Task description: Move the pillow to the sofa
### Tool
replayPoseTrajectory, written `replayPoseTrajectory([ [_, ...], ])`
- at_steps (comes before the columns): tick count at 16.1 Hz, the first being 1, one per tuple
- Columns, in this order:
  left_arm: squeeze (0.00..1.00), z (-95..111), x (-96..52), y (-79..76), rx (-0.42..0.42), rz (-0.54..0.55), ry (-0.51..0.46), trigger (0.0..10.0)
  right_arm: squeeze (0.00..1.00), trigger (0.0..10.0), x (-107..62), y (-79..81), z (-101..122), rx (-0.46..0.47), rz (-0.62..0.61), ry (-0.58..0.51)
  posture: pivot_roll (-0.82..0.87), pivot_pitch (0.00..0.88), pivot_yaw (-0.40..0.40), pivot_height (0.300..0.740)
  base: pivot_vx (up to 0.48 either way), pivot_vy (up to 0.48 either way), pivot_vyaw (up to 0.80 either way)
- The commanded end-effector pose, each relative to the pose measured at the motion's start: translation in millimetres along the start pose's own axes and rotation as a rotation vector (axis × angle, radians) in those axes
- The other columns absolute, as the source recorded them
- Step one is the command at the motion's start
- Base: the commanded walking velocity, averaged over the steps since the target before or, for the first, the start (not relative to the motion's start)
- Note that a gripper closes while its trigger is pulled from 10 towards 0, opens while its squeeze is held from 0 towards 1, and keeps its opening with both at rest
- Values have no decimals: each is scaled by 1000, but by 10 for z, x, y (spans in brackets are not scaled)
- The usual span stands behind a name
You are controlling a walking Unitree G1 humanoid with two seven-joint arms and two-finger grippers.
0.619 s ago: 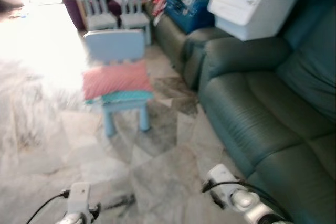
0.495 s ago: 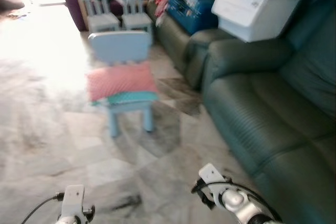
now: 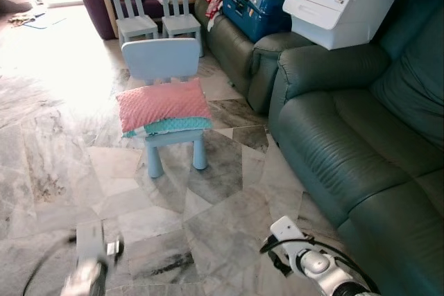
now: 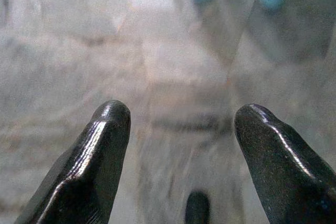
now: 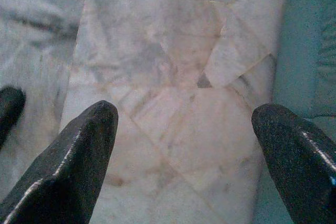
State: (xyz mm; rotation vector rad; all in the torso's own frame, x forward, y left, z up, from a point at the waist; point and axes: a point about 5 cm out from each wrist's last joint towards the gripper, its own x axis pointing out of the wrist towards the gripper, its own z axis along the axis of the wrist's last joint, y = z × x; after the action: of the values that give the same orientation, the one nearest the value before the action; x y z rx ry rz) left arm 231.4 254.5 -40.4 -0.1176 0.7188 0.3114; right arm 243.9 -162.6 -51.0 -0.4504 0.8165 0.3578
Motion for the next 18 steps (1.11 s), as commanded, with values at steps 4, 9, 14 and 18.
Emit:
replayPoseTrajectory([
  [4, 0, 278, 59, -180, 164, -31, -63, 10000, 0, 10000, 42, -115, 408, 187, -52, -99, -55, 0, -46, 740, 0, 0, 0],
  [9, 0, 167, 49, -459, 151, -150, -18, 10000, 0, 10000, 52, -127, 656, 367, -65, -186, -68, 0, -48, 740, 0, 0, 0],
  [14, 0, -113, -2, -297, 214, -131, 70, 10000, 0, 10000, 26, -187, 294, 289, -136, -69, -59, 0, -43, 740, 0, 0, 0],
  [18, 0, -305, -57, -175, 209, -116, 119, 10000, 0, 10000, -33, -275, -20, 267, -162, 14, -60, 0, -45, 740, 0, 0, 0],
])
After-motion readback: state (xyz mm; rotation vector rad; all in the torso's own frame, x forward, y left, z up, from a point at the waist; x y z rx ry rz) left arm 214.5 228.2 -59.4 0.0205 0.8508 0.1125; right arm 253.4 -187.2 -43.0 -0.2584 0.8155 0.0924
